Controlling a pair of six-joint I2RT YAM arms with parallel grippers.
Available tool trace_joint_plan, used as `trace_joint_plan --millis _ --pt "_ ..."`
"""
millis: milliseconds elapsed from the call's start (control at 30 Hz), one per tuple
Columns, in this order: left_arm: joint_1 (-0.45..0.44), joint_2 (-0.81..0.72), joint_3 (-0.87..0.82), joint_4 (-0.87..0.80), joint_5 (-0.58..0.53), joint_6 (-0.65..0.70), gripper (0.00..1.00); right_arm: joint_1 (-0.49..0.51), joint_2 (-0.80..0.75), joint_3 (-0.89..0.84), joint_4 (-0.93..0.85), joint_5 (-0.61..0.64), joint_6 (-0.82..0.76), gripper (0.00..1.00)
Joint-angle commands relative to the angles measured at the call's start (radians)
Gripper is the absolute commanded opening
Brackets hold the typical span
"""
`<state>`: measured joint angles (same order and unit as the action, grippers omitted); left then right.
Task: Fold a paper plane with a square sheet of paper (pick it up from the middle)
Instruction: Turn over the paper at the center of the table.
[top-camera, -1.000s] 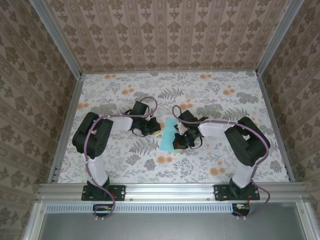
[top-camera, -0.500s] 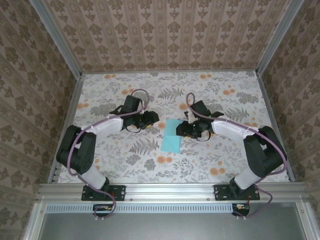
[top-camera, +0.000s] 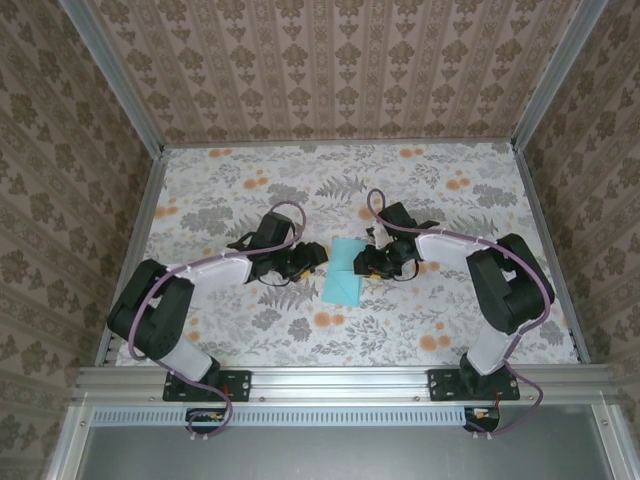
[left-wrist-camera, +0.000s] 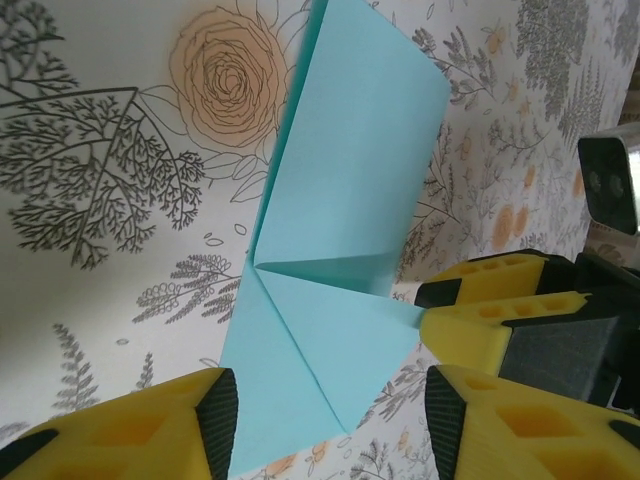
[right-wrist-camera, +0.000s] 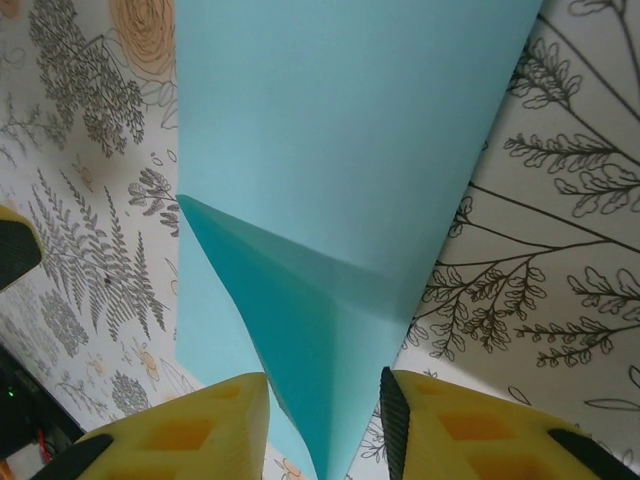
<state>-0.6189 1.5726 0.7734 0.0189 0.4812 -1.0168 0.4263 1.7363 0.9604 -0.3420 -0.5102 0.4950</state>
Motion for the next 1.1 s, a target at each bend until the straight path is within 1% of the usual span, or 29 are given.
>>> trace_joint_plan --millis 0,233,333,400,733,1067 --pt "-0.020 0.049 0.011 0.068 0.027 -0.046 0.50 0.003 0.031 0.038 0.003 -0.039 -0.026 0.30" --pt "-0.051 0.115 0.054 0.072 0.044 -0.052 0.40 0.004 0.083 0.061 -0.009 -0.034 -0.030 0.16" --pt "-0.057 0.134 0.061 0.077 0.052 -0.058 0.38 0.003 0.089 0.064 -0.023 -0.005 -0.036 0.10" --pt "-0.060 0.146 0.064 0.084 0.057 -0.062 0.38 0.004 0.094 0.064 -0.031 0.008 -0.041 0.08" --pt "-0.069 0.199 0.090 0.108 0.080 -0.075 0.36 0.004 0.107 0.060 -0.038 0.038 -0.037 0.07" --pt "-0.070 0.258 0.117 0.142 0.104 -0.078 0.26 0.002 0.104 0.057 -0.035 0.035 -0.032 0.07"
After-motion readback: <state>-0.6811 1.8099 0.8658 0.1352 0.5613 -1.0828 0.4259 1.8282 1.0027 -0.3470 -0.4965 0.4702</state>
